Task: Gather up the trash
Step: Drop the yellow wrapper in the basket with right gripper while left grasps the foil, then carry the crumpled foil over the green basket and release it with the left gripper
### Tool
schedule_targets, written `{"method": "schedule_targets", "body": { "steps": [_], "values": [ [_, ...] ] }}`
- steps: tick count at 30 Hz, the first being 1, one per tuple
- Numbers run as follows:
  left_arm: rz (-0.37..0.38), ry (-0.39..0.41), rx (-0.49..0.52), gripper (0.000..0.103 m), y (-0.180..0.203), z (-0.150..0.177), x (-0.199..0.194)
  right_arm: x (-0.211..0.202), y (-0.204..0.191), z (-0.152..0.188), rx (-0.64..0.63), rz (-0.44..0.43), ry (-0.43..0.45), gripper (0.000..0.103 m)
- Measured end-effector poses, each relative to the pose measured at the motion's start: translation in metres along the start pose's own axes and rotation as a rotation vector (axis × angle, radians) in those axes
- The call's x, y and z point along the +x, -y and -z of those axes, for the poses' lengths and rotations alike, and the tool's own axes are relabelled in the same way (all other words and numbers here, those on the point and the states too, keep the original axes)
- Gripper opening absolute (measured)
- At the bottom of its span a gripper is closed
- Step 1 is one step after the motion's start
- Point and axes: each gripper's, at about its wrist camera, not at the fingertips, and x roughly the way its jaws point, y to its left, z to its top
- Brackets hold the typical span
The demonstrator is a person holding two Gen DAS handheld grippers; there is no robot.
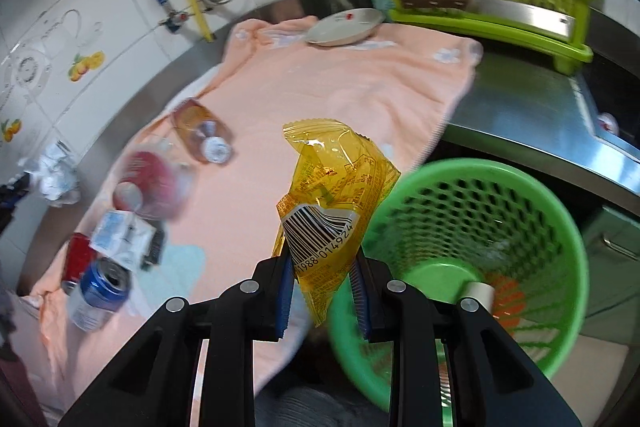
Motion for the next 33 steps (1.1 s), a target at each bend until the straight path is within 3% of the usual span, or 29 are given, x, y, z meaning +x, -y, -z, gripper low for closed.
{"method": "schedule_targets", "body": {
  "steps": [11, 20, 22, 25, 33],
  "values": [
    [0.129, 0.009, 0.058, 0.014, 0.051, 0.012, -0.021, 0.007, 0.072, 0.03, 0.052, 0.146, -0.063, 0.025],
    [0.233, -0.063, 0.133, 0.014, 0.121, 0.036, 0.007, 0.027, 0.105, 0.028, 0.073, 0.145, -0.08, 0.028],
    [0.248, -0.082, 0.149, 0.014, 0.136, 0.042, 0.016, 0.029, 0.108, 0.027, 0.066, 0.146, -0.078, 0.039],
    [0.273, -0.12, 0.17, 0.014, 0.161, 0.051, 0.035, 0.029, 0.112, 0.023, 0.05, 0.157, -0.06, 0.048],
    [0.321, -0.214, 0.211, 0.014, 0.213, 0.075, 0.081, 0.017, 0.126, 0.02, 0.053, 0.116, -0.016, 0.061]
  ]
}}
